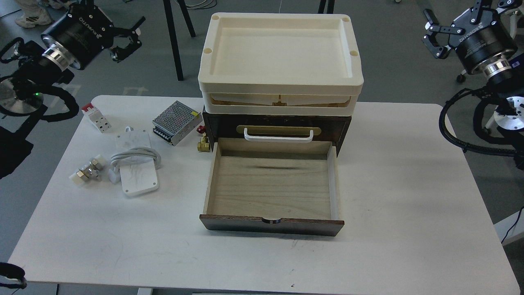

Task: Put charging cable into cabinet
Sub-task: 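Move the left arm from the side toward the white charger on the table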

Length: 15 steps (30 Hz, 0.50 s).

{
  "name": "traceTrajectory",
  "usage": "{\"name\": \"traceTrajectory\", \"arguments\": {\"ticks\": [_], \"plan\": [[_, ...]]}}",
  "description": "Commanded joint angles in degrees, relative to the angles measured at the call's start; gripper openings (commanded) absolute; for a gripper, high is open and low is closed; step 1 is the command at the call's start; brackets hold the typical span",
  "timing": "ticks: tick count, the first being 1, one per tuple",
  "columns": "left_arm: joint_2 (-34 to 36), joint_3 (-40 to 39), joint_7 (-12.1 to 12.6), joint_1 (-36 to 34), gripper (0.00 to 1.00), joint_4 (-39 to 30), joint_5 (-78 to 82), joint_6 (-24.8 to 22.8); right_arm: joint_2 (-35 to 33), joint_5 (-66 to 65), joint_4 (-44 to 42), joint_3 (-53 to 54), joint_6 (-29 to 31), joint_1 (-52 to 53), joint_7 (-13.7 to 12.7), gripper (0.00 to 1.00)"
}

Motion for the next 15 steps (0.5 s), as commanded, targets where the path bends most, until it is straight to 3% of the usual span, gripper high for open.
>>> {"name": "traceTrajectory", "arguments": {"ticks": [1,7,11,12,15], "plan": [[0.1,-0.1,0.0,0.0,1.0,0.1,0.0,0.0,-0.2,-0.6,0.4,-1.1,0.0,0.3,0.0,1.0],[-0.6,-0.3,0.0,0.1,1.0,3.8,-3.1,0.0,-1.1,-1.2,0.4,-0.2,0.0,0.1,0.0,1.0],[-5.5,-2.9,-0.6,0.3,1.0,7.2,-6.6,0.0,-1.9,-1.2,0.5,-0.1,0.0,0.0,0.0,1.0],[-6.3,-5.0,-1.5,0.6,1.0,6.7,-6.9,0.0,-2.2,-1.2,0.8,-0.1,0.0,0.0,0.0,1.0],[-7.1,-12.6,-8.4,3.1,1.0,0.9,-6.8,0.0,-4.0,-0.9,1.2,0.0,0.0,-0.1,0.0,1.0]]}}
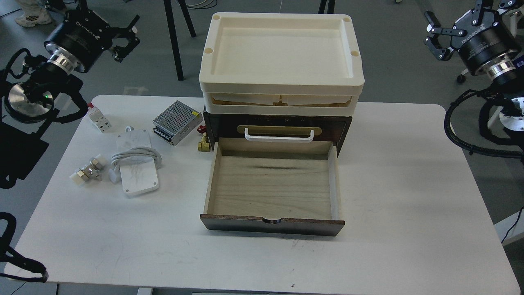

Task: Put charging cable into cabinet
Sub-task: 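Move the left arm from the side toward the white charger on the table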

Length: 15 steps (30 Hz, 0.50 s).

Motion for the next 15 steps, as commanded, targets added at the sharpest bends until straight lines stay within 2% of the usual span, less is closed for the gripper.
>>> {"name": "traceTrajectory", "arguments": {"ticks": [1,4,7,15], "plan": [[-0.9,-8.0,-6.8,2.7,1.0,-7.6,0.0,0.0,-2.3,0.2,0.3,0.1,0.0,-0.4,0.0,1.0],[1.4,-8.7,-7.8,3.1,1.0,-16.2,1.2,0.0,-3.3,0.5,0.3,0.2,0.0,-2.2,0.0,1.0],[7.5,-7.4,-8.4,3.1,1.0,-22.2,10.0,0.0,-4.7,0.7,0.9,0.4,0.0,-4.1,0.0,1.0],[26.2,-0.2,-14.9,3.6,1.0,-37.0,51.4,0.0,-10.8,2.0,5.8,2.6,0.0,-10.5,0.0,1.0]]}}
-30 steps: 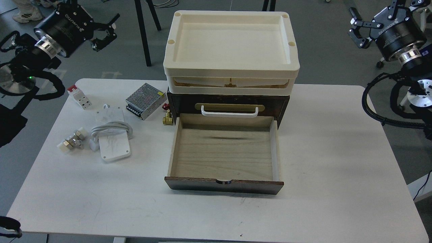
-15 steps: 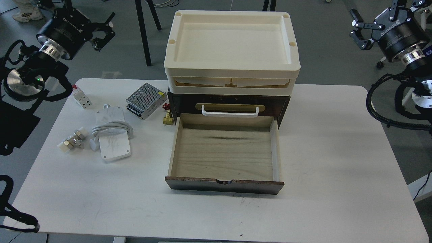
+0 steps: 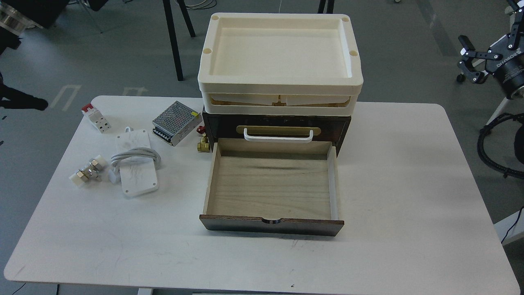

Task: Put charging cable into cabinet
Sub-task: 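Move the left arm from the side toward the white charger on the table, then lower the left gripper onto the white charger and close on it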

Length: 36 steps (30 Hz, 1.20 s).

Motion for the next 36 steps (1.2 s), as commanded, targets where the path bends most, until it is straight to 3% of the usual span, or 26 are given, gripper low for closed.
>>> {"name": "traceTrajectory", "arguments": {"ticks": [1,5,9,13,16,20,31,36], "plan": [[8.3,4.7,-3.8,0.1,1.0,-5.7,21.0,0.0,-2.9,1.7,2.4,0.8,0.0,-2.8,0.0,1.0],[11.5,11.5,-8.1,-0.1,1.0,-7.3,43.4,0.0,-5.0,3.1,4.8,0.8,0.0,-3.9,0.0,1.0],[11.4,19.6,-9.6,0.2,1.0,-6.4,64.5,0.0,-5.7,4.1,6.0,0.9,0.0,-3.9,0.0,1.0],[9.6,30.5,-14.1,-0.2,0.99,0.7,80.6,1.7,-5.7,4.3,6.0,1.3,0.0,-3.9,0.0,1.0],[4.0,35.2,-14.2,-0.5,0.99,9.7,88.9,5.9,-5.7,4.3,6.0,1.3,0.0,-4.0,0.0,1.0],[-0.6,35.7,-14.2,-0.5,0.99,18.1,93.5,9.6,-5.7,4.3,5.9,1.3,0.0,-4.7,0.0,1.0],[-10.9,36.3,-14.2,-1.8,0.97,32.1,99.5,11.2,-5.7,4.3,5.4,1.3,0.0,-6.4,0.0,1.0],[-16.4,40.8,-14.2,-2.9,0.96,41.0,99.5,15.8,-5.7,4.3,5.5,1.4,0.0,-7.1,0.0,1.0]]}}
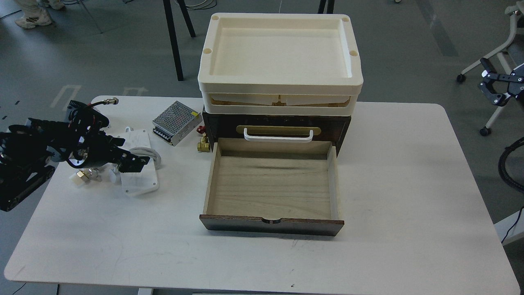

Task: Put charging cable into cabinet
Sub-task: 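Lower the left gripper onto the white charger and close on it, then lift the charger with cable and carry it over the open drawer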

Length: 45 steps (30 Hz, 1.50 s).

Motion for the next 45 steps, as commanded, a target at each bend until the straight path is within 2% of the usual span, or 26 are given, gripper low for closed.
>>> {"name": "traceTrajectory", "arguments": {"ticks": [1,4,5,7,10,14,16,17,20,23,29,33,35,37,39,45], "plan": [[-3.9,4.9,0.0,-1.2,0.95,7.0,-0.1,3.3,0.0,0.0,0.1,0.1,0.0,-0.5,0.0,1.0],[-5.3,9.2,0.0,-1.7,0.88,10.7,-0.7,6.2,0.0,0.0,0.0,0.2,0.0,-0.8,0.0,1.0],[-5.3,9.7,0.0,-1.7,0.82,11.1,-0.8,7.0,0.0,0.0,0.0,0.3,0.0,-0.9,0.0,1.0],[-5.3,10.0,0.0,-1.7,0.61,11.2,-0.7,8.2,0.0,0.0,0.0,0.4,0.0,-1.0,0.0,1.0],[-5.2,10.0,0.0,-1.8,0.4,11.2,-0.6,8.6,0.0,0.0,0.0,0.4,0.0,-1.0,0.0,1.0],[-5.1,10.0,0.0,-1.8,0.32,10.8,-0.6,8.7,0.0,0.0,0.0,0.4,0.0,-1.2,0.0,1.0],[-5.1,10.0,0.0,-1.6,0.04,10.6,-0.4,9.4,0.0,0.0,0.0,0.4,0.0,-1.3,0.0,1.0],[-4.9,10.0,0.0,-1.6,0.0,10.3,-0.3,10.1,0.0,0.0,0.0,0.4,0.0,-1.3,0.0,1.0],[-3.3,10.3,0.0,-1.6,0.0,6.6,-0.3,11.8,0.0,0.0,-0.1,0.4,0.0,-1.5,0.0,1.0],[2.8,9.4,0.0,-1.8,0.0,-0.3,-0.5,11.5,0.0,0.0,-0.1,0.4,0.0,-1.8,0.0,1.0],[20.3,6.8,0.0,-6.7,0.0,-25.1,-9.5,4.6,-0.1,0.0,-0.1,0.5,0.0,-2.2,0.0,1.0],[31.8,3.8,0.0,-7.2,0.0,-42.3,-17.4,0.7,-0.1,1.7,-0.1,0.5,0.0,-2.2,0.0,1.0],[35.1,3.4,0.0,-6.9,0.0,-50.0,-22.5,0.0,-0.5,1.8,-0.2,0.5,0.0,-2.4,0.0,1.0],[35.8,3.5,0.0,-6.3,0.0,-55.3,-28.4,0.0,-0.8,1.9,-0.3,0.5,0.0,-2.4,0.0,1.0],[33.8,3.7,0.0,-5.4,0.0,-57.3,-33.3,0.0,-0.9,1.9,-0.8,0.5,0.0,-2.4,0.0,1.0],[19.1,3.5,0.0,-1.5,0.0,-54.7,-41.2,0.4,-2.7,1.9,-0.9,0.9,0.0,-2.4,0.0,1.0]]}}
